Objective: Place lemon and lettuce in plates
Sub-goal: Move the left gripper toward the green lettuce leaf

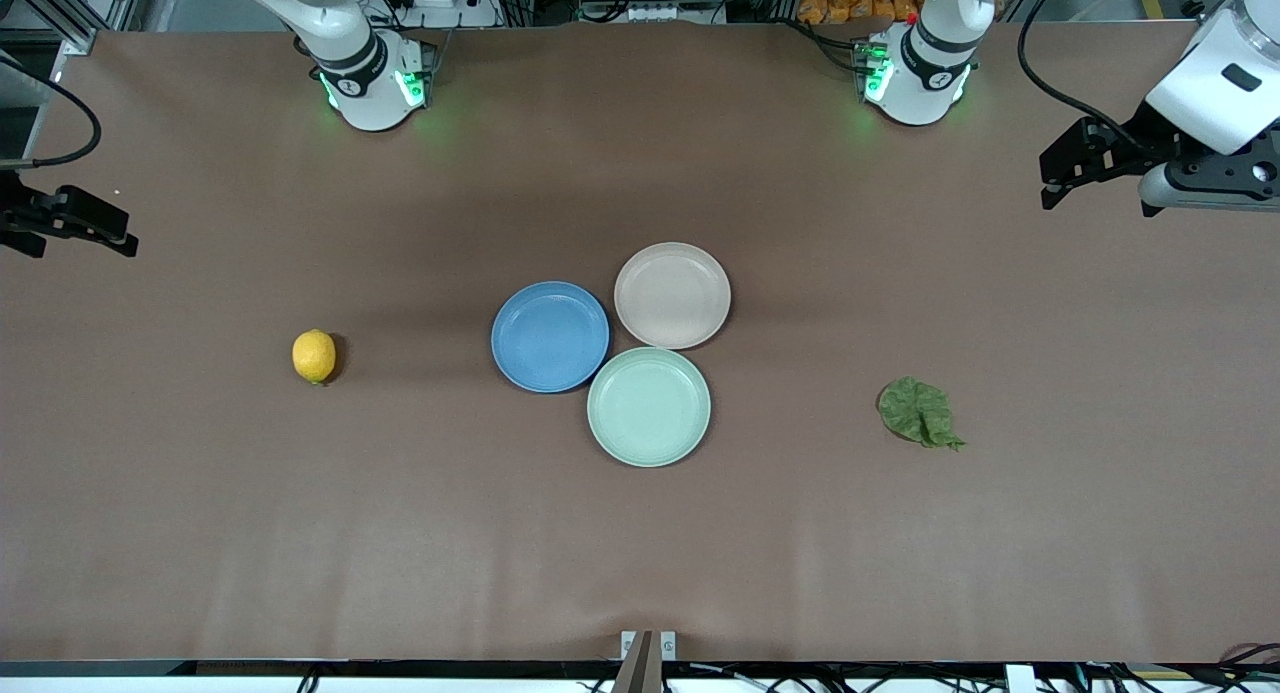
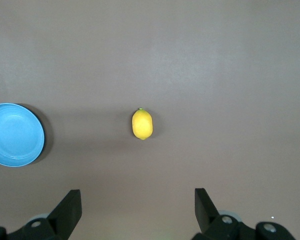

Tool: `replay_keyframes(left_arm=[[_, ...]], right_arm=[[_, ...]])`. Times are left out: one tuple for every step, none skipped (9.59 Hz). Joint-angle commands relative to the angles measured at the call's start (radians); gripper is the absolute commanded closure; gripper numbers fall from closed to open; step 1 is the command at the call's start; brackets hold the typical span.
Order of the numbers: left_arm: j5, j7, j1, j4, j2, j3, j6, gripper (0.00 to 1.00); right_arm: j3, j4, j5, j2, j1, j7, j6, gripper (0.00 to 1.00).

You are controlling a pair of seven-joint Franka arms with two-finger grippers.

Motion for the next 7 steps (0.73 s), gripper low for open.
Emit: replay_keyframes(left_arm=[[0.007,0.023,0.003,0.020,0.007,-0.003,-0.014,0.00],[0.006,0.018,0.003,0.020,0.011,-0.003,-0.014,0.00],[0.006,0.014,0.003,0.020,0.012,-0.003,-0.014,0.00],[0.006,0.012,0.001,0.020,0.012,-0.003,-0.014,0.00],[0.004,0.012,0.000,0.018,0.014,-0.003,-0.014,0.00],[0.004,0.012,0.000,0.018,0.015,-0.003,-0.014,0.00],[0.006,0.012,0.000,0.020,0.035,-0.003,-0.013,0.00]], right_arm=[[0.001,0.033,-0.006,0.017,-0.002,0.015,-0.015,0.00],[0.001,0.033,-0.006,0.017,-0.002,0.015,-0.015,0.00],[0.001,0.033,-0.006,0.017,-0.002,0.015,-0.015,0.00],[0.001,0.033,-0.004,0.017,-0.002,0.015,-0.015,0.00],[0.001,0.033,-0.006,0.017,-0.002,0.015,-0.015,0.00],[0.001,0.033,-0.004,0.017,-0.002,0.015,-0.015,0.00],[0.001,0.033,-0.001,0.017,-0.002,0.016,-0.019,0.00]])
